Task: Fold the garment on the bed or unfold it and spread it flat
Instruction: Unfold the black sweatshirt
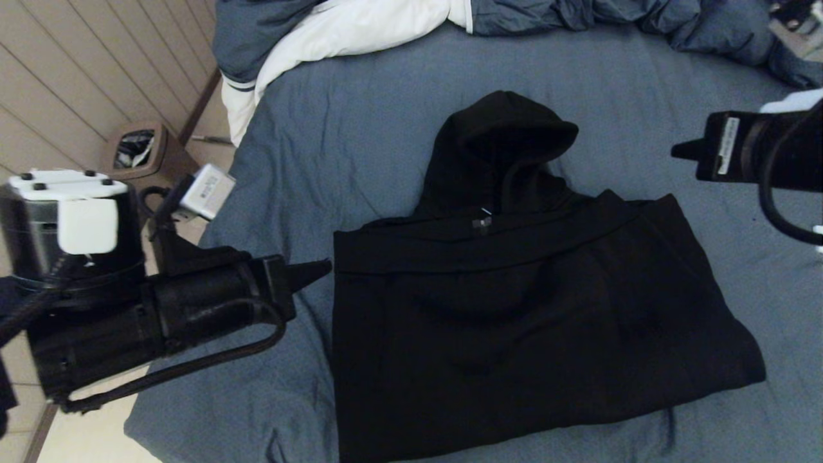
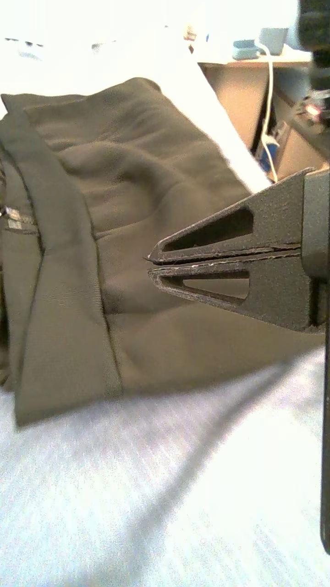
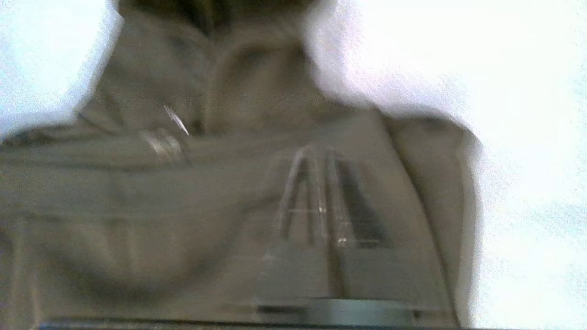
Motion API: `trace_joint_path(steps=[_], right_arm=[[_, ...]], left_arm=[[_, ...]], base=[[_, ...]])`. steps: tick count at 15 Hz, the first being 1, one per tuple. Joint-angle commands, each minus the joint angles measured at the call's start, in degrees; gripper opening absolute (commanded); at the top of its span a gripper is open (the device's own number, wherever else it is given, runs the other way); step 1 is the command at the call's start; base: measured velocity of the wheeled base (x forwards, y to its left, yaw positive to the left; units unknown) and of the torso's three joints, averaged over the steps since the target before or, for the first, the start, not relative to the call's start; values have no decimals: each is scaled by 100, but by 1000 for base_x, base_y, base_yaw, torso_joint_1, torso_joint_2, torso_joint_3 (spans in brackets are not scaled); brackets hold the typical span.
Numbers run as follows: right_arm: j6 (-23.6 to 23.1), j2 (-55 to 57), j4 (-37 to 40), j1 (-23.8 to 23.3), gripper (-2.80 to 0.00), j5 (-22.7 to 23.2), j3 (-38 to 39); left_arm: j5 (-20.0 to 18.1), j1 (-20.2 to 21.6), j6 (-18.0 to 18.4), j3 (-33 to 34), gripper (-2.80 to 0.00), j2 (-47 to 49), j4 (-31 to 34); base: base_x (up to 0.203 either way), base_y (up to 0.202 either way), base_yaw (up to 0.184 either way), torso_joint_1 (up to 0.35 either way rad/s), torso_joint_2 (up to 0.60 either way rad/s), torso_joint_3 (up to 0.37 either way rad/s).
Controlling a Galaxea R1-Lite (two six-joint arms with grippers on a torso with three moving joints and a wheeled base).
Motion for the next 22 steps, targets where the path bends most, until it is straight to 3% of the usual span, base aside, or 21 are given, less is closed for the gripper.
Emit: trace_joint_path(steps=[1, 4, 6, 9, 15, 22], right_arm=[[2, -762, 465, -545, -280, 15, 515], [3, -1067, 577, -1267, -280, 518, 1222], [12, -1103, 579, -1464, -280, 846, 1609], [151, -846, 463, -1603, -280, 881, 1877], [-32, 195, -699, -2499, -280, 916, 1715], [-61, 1215, -759, -2892, -280, 1844, 755]], left_arm=[[16, 127, 27, -190, -280, -1030, 1344], [52, 589, 60, -240, -280, -1270, 2784], [66, 673, 71, -268, -280, -1161, 3338], [31, 676, 72, -382, -280, -859, 3373], [32, 780, 80, -1269, -280, 259, 3195], [56, 1055, 186, -2654, -280, 1427, 3162]], base=[[0, 0, 0, 0, 0, 0], [0, 0, 0, 0, 0, 0], [0, 0, 0, 0, 0, 0], [0, 0, 0, 0, 0, 0], [0, 0, 0, 0, 0, 0], [0, 0, 0, 0, 0, 0]])
